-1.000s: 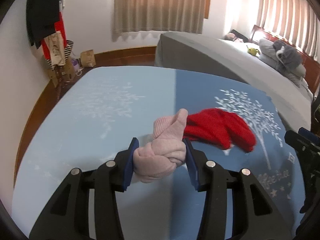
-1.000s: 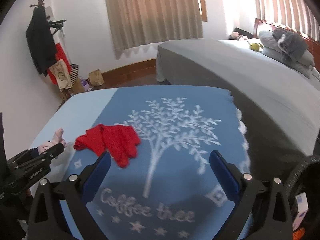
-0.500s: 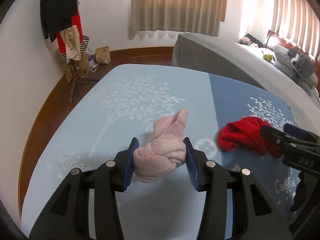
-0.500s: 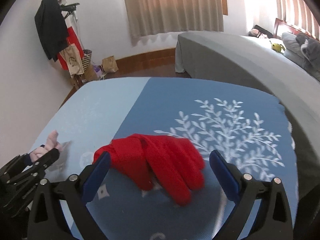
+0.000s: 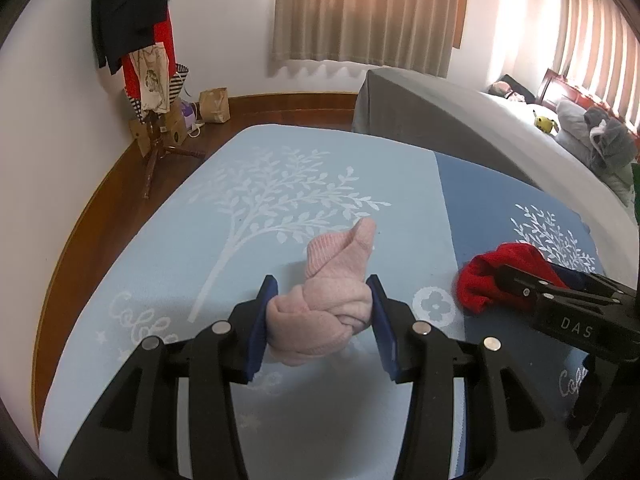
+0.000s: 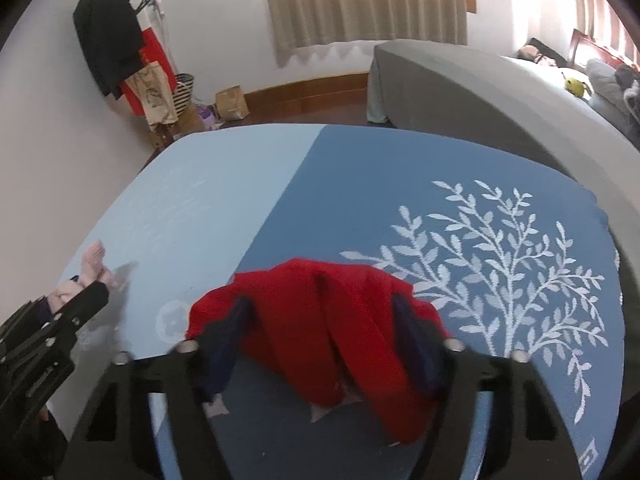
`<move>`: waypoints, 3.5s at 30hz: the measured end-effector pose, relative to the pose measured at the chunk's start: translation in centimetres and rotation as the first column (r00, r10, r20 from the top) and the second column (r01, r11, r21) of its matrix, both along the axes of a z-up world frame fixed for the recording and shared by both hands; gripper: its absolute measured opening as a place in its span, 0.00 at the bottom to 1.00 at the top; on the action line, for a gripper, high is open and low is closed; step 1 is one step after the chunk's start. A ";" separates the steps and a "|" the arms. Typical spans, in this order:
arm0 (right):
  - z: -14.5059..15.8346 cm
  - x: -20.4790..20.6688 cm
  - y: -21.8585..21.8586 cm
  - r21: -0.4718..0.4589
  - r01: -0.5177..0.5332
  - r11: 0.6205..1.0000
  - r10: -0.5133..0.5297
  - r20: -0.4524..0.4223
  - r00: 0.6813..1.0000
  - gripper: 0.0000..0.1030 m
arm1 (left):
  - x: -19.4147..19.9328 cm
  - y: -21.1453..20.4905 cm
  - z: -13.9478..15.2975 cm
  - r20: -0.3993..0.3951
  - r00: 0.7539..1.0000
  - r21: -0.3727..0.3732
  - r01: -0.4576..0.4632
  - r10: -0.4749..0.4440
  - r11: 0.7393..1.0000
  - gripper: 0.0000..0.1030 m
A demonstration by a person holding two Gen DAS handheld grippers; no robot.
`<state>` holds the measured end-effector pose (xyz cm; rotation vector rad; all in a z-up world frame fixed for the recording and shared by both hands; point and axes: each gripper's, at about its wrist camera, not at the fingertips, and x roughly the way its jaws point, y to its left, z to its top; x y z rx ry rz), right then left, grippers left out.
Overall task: Collect trash
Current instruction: 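Grasp the pink sock with the left gripper while the right gripper grasps the red glove, then lift the pink sock and red glove and carry them over the bin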
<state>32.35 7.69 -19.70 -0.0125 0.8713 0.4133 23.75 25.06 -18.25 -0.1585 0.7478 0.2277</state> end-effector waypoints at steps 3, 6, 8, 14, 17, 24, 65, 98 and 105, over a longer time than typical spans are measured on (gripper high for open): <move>0.0 -0.3 -0.5 0.039 -0.028 0.999 0.029 -0.011 1.000 0.34 | 0.0 -0.1 0.2 0.002 1.000 0.003 0.001 -0.001 1.000 0.43; 0.1 -0.5 -1.0 0.065 -0.044 0.997 0.046 -0.023 0.999 0.20 | -0.2 -0.6 0.2 0.003 1.000 0.010 0.008 -0.008 1.000 0.43; 0.4 -0.9 -1.4 0.077 -0.052 0.996 0.054 -0.015 0.998 0.18 | -0.3 -1.0 0.4 0.004 1.000 0.014 0.015 -0.015 1.000 0.43; 2.5 -2.8 -3.0 0.116 -0.060 0.991 0.057 0.035 0.998 0.18 | -0.9 -2.0 1.3 0.019 0.999 0.025 0.038 -0.038 0.999 0.43; 3.6 -3.8 -3.7 0.121 -0.065 0.990 0.058 0.061 0.996 0.17 | -1.3 -2.7 1.9 0.029 0.998 0.031 0.049 -0.050 0.998 0.43; 6.2 -6.1 -6.2 0.155 -0.045 0.987 0.030 0.099 0.995 0.18 | -2.7 -4.8 4.3 0.071 0.995 0.041 0.072 -0.075 0.997 0.43; 16.9 -21.8 -23.1 0.210 0.104 0.972 -0.164 0.293 0.942 0.17 | -14.0 -20.4 14.4 0.227 0.925 0.068 0.298 -0.306 0.952 0.43; 16.7 -29.2 -35.4 0.186 0.366 0.912 -0.408 0.312 0.858 0.17 | -17.3 -35.7 14.4 0.254 0.775 0.102 0.573 -0.578 0.813 0.44; 14.7 -29.2 -37.9 0.150 0.431 0.890 -0.456 0.269 0.848 0.17 | -16.1 -38.6 12.2 0.221 0.740 0.093 0.632 -0.635 0.769 0.44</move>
